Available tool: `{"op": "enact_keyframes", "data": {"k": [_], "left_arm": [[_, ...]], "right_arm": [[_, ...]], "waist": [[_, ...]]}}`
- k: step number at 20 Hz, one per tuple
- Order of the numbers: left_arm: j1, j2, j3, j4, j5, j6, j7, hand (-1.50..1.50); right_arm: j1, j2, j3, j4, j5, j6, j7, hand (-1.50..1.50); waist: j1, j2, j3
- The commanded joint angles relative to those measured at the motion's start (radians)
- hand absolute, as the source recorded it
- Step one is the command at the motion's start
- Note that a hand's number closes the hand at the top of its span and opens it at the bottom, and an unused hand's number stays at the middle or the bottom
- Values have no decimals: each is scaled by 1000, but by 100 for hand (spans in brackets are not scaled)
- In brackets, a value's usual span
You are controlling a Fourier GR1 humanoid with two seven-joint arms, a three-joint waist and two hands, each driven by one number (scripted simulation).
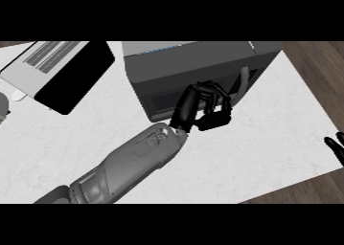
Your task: Pick up the milk, place it into the microwave and close the microwave
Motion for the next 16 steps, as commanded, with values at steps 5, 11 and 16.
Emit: {"op": "enact_keyframes", "data": {"k": [5, 11, 16], "left_arm": [[-45, 1, 67, 86, 102, -27, -51, 150], [-46, 1, 76, 108, 142, 9, -81, 150], [-58, 1, 80, 100, 169, 22, -132, 150]], "right_arm": [[-15, -10, -10, -19, -49, -6, 17, -150], [-15, -23, -11, -30, -74, 4, 28, -150], [-30, -38, 1, -40, -86, 34, 30, -150]], "waist": [[-14, 14, 1], [-23, 17, 2], [-23, 24, 2]]}}
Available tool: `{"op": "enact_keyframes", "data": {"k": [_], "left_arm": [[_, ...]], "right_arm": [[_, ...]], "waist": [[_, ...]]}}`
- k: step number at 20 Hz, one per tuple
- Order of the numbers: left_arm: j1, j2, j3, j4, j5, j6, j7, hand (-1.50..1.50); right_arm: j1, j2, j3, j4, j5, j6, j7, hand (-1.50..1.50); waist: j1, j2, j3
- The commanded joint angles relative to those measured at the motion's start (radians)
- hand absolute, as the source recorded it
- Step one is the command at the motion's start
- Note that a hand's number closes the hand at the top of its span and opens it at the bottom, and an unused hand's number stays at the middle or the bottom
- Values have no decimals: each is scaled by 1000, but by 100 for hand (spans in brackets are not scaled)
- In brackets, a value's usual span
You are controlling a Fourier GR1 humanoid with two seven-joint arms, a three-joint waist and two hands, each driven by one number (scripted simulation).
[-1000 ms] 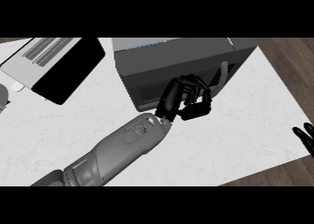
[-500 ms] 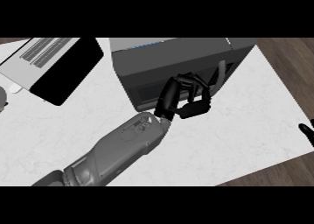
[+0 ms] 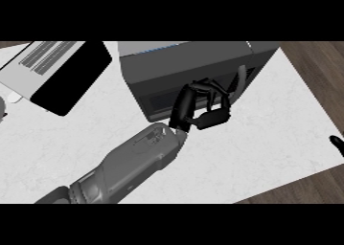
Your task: Pick up the milk, place it into the microwave and close the microwave
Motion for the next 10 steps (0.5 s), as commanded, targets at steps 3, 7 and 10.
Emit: {"op": "enact_keyframes", "data": {"k": [3, 7, 10], "left_arm": [[-62, 1, 68, 109, 41, 34, -31, 150], [-60, 1, 64, 110, 65, 34, -57, 150], [-58, 1, 60, 119, 81, 35, -69, 150]], "right_arm": [[-1, -21, 10, -24, -32, 21, 17, -150], [-1, -23, 17, -34, -50, 37, 15, -150], [-4, -43, 9, -44, -54, 42, 26, -150]], "waist": [[-12, 12, -2], [-19, 16, 0], [-20, 17, -1]]}}
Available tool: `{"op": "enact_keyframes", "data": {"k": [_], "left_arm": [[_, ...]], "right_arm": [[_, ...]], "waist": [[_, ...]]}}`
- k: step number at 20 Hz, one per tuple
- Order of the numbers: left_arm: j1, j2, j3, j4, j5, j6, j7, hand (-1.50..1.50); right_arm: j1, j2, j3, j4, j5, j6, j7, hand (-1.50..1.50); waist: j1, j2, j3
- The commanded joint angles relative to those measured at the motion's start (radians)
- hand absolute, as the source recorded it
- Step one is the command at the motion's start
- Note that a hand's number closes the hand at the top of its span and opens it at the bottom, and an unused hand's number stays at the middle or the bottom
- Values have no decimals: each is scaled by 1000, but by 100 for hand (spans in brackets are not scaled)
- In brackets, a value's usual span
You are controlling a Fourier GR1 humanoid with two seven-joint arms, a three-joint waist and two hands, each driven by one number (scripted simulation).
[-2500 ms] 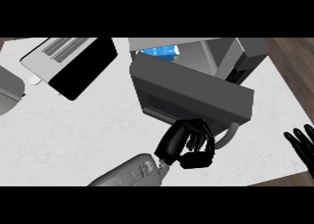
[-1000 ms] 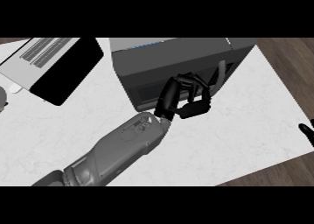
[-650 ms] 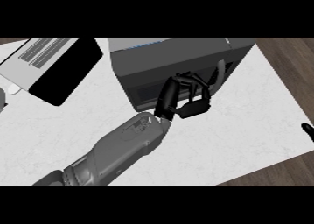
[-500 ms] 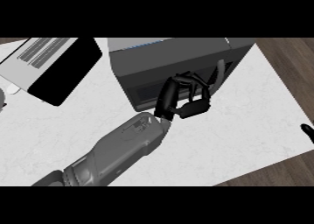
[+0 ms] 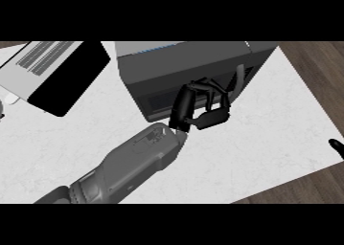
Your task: Pick up the milk, place it into the microwave and close the microwave
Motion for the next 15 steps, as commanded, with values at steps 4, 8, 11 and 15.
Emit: {"op": "enact_keyframes", "data": {"k": [4, 8, 11, 15], "left_arm": [[-50, 1, 69, 107, 43, 20, -34, 150], [-48, 1, 57, 111, 58, 24, -51, 150], [-53, 1, 60, 123, 68, 33, -64, 150], [-58, 1, 48, 132, 75, 23, -79, 150]], "right_arm": [[-12, -25, -3, -20, -27, 14, 12, -150], [-6, -30, 8, -26, -44, 20, 22, -150], [-3, -35, 3, -32, -49, 13, 28, -150], [-9, -33, 7, -38, -61, 7, 30, -150]], "waist": [[-11, 20, -3], [-19, 23, -2], [-19, 22, -1], [-15, 26, -1]]}}
